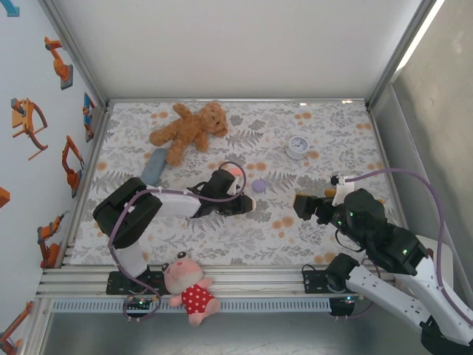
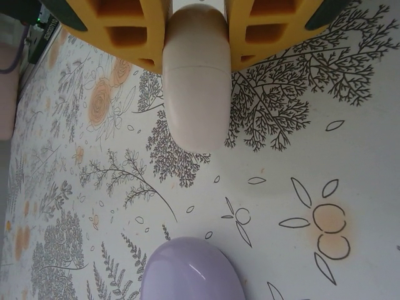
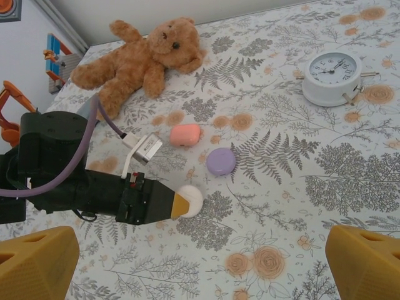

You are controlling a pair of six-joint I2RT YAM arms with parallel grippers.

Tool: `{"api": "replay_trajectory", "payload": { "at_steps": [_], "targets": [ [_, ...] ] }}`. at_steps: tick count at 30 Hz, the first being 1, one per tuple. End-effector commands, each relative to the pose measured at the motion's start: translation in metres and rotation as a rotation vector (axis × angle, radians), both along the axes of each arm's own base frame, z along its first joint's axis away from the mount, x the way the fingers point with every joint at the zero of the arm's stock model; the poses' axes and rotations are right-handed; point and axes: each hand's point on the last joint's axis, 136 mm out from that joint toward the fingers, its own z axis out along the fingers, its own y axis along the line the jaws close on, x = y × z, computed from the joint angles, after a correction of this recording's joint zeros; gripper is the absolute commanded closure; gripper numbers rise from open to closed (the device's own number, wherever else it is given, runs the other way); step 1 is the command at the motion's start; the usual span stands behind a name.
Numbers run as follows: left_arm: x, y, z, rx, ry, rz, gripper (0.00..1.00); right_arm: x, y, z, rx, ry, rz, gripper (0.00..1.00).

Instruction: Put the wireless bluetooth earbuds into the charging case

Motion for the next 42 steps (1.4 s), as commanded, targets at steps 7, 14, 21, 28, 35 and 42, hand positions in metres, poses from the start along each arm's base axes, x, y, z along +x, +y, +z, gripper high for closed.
{"api": "replay_trajectory", "payload": {
  "at_steps": [7,14,21,28,35,42],
  "targets": [
    [-0.001,0.007,-0.002,0.047,-0.002,0.007,0.64,0.006,-0.003,0.002,-0.042,-0.016,-0.02,0.0],
    [0.007,0.013,0.019,0.043,-0.07,0.017,0.54,0.013,-0.002,0.005,-0.087,-0.027,-0.029,0.0],
    [0.018,0.026,0.063,0.019,-0.213,0.021,0.5,0.033,0.01,0.013,-0.162,-0.055,-0.026,0.0],
    [0.031,0.085,0.124,0.131,-0.466,0.097,0.42,0.06,0.013,0.028,-0.204,-0.161,-0.09,0.0],
    [0.038,0.167,0.166,0.266,-0.68,0.272,0.29,0.087,0.002,0.02,-0.271,-0.186,-0.169,0.0],
    [0.034,0.227,0.173,0.456,-0.832,0.358,0.17,0.112,-0.029,-0.006,-0.341,-0.179,-0.279,0.0]
  ]
}}
